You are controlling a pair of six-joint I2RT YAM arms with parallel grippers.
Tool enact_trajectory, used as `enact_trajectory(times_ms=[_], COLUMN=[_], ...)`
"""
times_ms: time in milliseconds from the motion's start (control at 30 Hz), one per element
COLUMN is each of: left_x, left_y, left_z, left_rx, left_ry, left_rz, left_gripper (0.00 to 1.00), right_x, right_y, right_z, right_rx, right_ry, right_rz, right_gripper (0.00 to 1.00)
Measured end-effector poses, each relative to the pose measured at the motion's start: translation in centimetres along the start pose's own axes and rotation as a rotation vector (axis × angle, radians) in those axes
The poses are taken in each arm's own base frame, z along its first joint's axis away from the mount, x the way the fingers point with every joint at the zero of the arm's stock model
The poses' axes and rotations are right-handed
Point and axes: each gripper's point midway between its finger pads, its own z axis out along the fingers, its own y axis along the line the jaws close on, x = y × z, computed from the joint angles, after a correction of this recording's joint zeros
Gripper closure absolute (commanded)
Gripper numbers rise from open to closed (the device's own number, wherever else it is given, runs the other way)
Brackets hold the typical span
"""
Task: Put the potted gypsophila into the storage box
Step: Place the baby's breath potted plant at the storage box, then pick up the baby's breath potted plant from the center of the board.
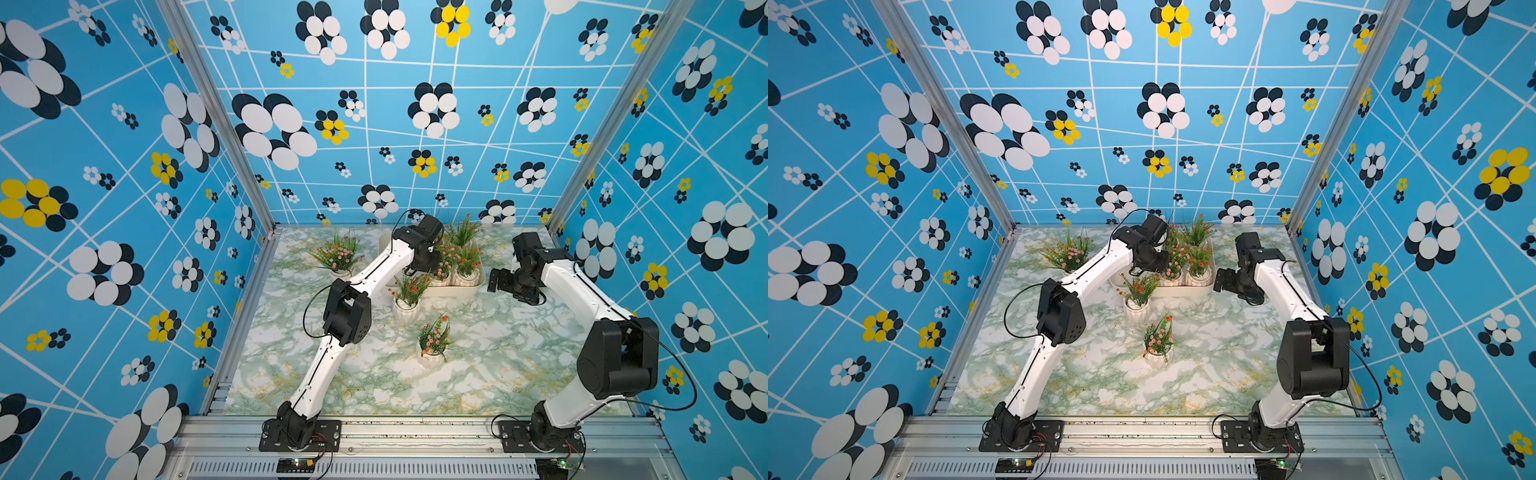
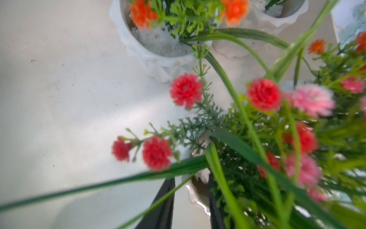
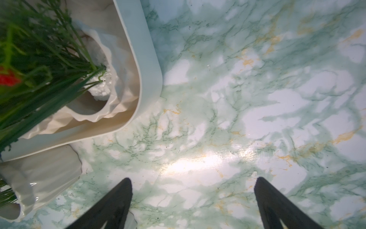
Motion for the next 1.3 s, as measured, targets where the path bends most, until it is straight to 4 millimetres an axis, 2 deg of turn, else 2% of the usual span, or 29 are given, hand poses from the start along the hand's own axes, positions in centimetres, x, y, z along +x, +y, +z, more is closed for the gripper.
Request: enact_trajectory(times_ms=[133,167,333,467,600,733,800,900,1000,1167,1300], left_x=[-0.8,-1.1,-3.6,-4.9,-4.6,-3.3,-2.4,-0.3,2.0,5.3,7.4], left_y=[0.0,-0.1,-0.4,0.0,1.0,2.6,3.8,5.9,8.5,12.4,14.0], left_z=[-2.3,-3.3,-9.6,-14.6,-17.2,-17.6,-17.4,-17.4,-18.0,-19.7,-20.4], left_rx=[-0.007,-0.006,0.003,0.013,0.022,0.026,0.021,0.010,0.000,-0.030,-0.050], left_ry=[-0.032,-0.047,-0.172,-0.265,-0.305,-0.301,-0.291,-0.278,-0.271,-0.289,-0.290], left_rz=[0.011,0.012,0.015,-0.002,-0.024,-0.069,-0.095,-0.145,-0.213,-0.315,-0.362], left_gripper=[0.58,0.53,0.46,0.39,0.23,0.07,0.03,0.01,0.01,0.00,0.00], right_x=[0.8,1.1,2.6,3.9,5.6,8.6,10.4,13.1,14.9,16.5,17.3], right_y=[-0.3,-0.4,-1.0,-1.4,-1.4,1.2,2.7,5.0,6.9,10.1,11.6], right_z=[0.2,0.3,0.1,-0.3,-0.3,0.0,0.3,0.7,0.7,-0.7,-1.1], right_rx=[0.006,0.008,0.012,0.011,0.011,-0.013,-0.031,-0.064,-0.099,-0.182,-0.217], right_ry=[0.016,0.021,0.030,0.033,0.045,0.075,0.098,0.128,0.133,0.098,0.089], right_rz=[0.001,0.001,0.001,0.001,-0.014,-0.094,-0.137,-0.188,-0.205,-0.216,-0.211], right_gripper=[0.01,0.02,0.03,0.05,0.07,0.08,0.09,0.10,0.12,0.14,0.16])
